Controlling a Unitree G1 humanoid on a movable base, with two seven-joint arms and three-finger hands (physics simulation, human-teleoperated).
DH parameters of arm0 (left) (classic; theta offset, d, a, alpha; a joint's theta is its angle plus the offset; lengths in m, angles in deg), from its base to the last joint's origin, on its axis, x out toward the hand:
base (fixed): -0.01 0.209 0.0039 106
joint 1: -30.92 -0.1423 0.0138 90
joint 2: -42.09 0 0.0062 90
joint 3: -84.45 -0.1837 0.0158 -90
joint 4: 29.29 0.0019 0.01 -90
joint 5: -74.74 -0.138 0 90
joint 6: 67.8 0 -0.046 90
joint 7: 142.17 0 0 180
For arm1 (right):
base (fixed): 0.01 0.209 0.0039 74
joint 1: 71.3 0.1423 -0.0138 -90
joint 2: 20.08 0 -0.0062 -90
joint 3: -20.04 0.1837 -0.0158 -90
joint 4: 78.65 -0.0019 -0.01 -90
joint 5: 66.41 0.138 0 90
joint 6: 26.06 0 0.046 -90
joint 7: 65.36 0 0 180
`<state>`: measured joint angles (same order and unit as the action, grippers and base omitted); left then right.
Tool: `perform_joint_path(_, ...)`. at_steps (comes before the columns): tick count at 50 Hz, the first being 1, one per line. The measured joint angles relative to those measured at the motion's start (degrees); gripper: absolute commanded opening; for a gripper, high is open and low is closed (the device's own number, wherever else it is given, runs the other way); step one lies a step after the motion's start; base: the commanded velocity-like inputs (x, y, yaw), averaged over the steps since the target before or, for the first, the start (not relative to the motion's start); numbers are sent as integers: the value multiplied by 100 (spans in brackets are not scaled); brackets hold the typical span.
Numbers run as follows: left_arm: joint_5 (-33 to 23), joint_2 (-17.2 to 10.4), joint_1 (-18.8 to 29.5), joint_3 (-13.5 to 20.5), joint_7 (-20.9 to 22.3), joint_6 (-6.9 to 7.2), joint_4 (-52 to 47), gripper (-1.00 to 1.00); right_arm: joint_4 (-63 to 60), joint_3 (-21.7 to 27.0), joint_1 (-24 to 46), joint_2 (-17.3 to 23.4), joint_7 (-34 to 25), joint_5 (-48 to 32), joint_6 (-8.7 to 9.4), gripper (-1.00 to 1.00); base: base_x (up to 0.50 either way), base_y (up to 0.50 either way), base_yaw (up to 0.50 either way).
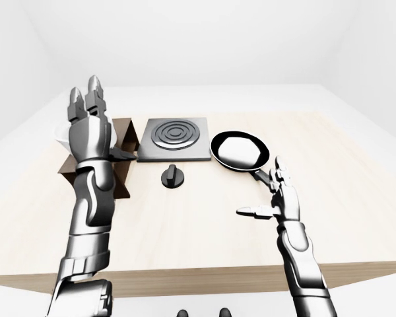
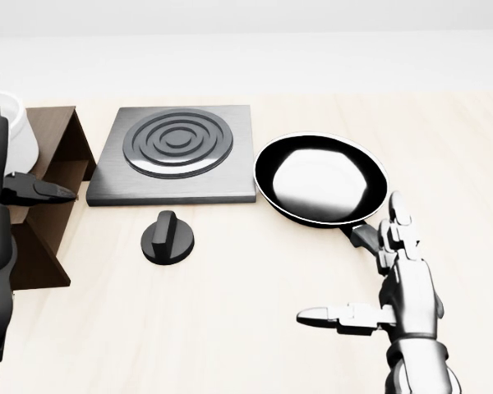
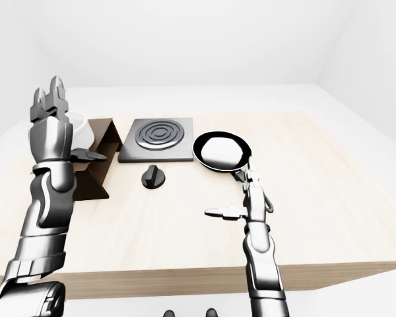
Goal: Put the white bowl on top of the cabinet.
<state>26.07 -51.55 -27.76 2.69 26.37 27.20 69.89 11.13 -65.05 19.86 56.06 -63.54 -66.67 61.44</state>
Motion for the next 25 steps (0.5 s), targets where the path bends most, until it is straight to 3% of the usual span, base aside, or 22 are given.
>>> perform_joint_path(14,-317,878,-1306,-231,838,0,-2238,100,-97,99,64,48,13,93,112,100,0,0,0)
perform_joint_path(25,-100,1446,-2165,-546,1047,0,-3262,100,-183,151,97,68,60,122,164,100,0,0,0)
